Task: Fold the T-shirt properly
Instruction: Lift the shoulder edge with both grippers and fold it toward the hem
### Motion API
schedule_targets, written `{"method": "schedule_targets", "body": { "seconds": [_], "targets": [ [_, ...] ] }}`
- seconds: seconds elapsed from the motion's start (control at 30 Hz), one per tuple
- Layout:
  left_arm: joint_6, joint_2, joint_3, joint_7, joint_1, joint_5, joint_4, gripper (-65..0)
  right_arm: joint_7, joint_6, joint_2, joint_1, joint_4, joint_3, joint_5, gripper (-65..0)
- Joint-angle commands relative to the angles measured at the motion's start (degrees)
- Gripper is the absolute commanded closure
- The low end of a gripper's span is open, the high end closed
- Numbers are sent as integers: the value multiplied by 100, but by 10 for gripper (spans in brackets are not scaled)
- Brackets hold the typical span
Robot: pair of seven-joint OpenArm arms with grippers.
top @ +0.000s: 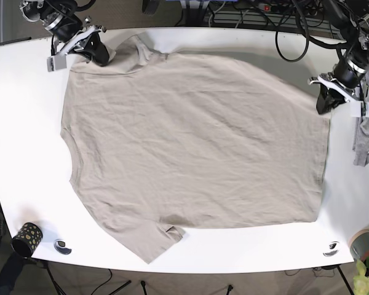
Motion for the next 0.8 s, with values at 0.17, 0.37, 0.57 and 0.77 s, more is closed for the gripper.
{"method": "schedule_targets", "body": {
  "seconds": [0.17, 0.37, 0.57, 0.77],
  "targets": [
    [-7, -97, 174, -30, -562, -79, -332, 0, -70, 16, 98, 874, -202, 35, 112, 0],
    [-7, -106, 201, -30, -1081, 255, -894, 0, -201, 16, 327, 1665, -800, 26, 112, 0],
    [-42, -88, 209, -30, -1591, 607, -1246, 0, -193, 16, 679, 2421, -1354, -273, 104, 0],
    [-7, -97, 218, -21, -2039, 625, -1501, 0, -175, 16, 863, 3107, -1969, -563, 95, 0]
  ]
}}
